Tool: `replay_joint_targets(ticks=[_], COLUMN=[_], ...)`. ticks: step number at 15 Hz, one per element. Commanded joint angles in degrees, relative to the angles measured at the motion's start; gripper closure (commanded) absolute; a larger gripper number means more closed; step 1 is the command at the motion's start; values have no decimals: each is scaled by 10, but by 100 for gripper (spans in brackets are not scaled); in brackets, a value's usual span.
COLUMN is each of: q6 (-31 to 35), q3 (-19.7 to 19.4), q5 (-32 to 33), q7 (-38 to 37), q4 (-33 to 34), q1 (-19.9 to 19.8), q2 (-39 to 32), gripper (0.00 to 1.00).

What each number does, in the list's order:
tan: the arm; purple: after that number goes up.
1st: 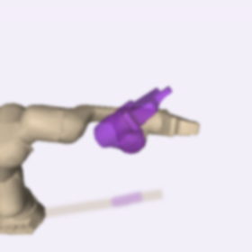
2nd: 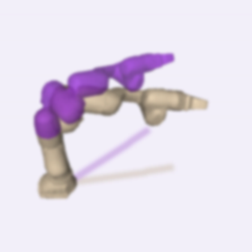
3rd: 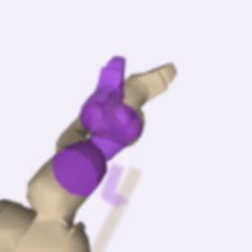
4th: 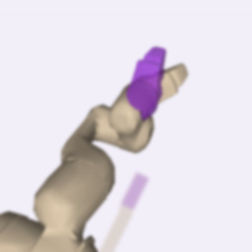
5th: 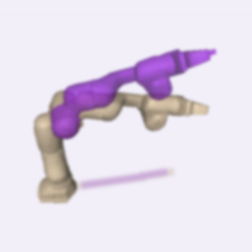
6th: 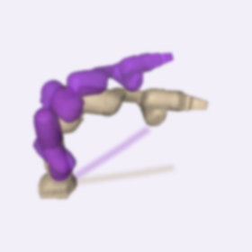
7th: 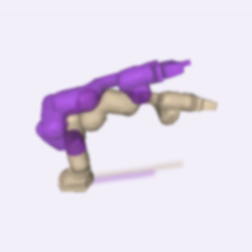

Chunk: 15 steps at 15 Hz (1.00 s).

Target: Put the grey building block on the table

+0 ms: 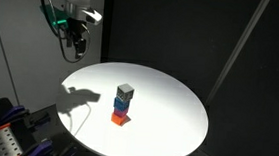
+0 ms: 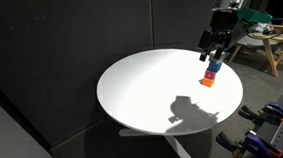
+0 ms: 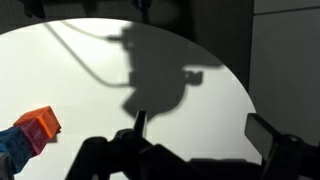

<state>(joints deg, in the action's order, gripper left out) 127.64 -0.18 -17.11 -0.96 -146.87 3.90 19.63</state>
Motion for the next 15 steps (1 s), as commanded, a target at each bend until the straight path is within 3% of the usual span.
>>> replay_joint_targets(ticks=[1,15], q6=[18,58], q3=[3,-15], q5=[28,156], q7=[-12,-33], q4=[8,32], q1=[-18,-91], q2=[3,23], gripper=[0,0])
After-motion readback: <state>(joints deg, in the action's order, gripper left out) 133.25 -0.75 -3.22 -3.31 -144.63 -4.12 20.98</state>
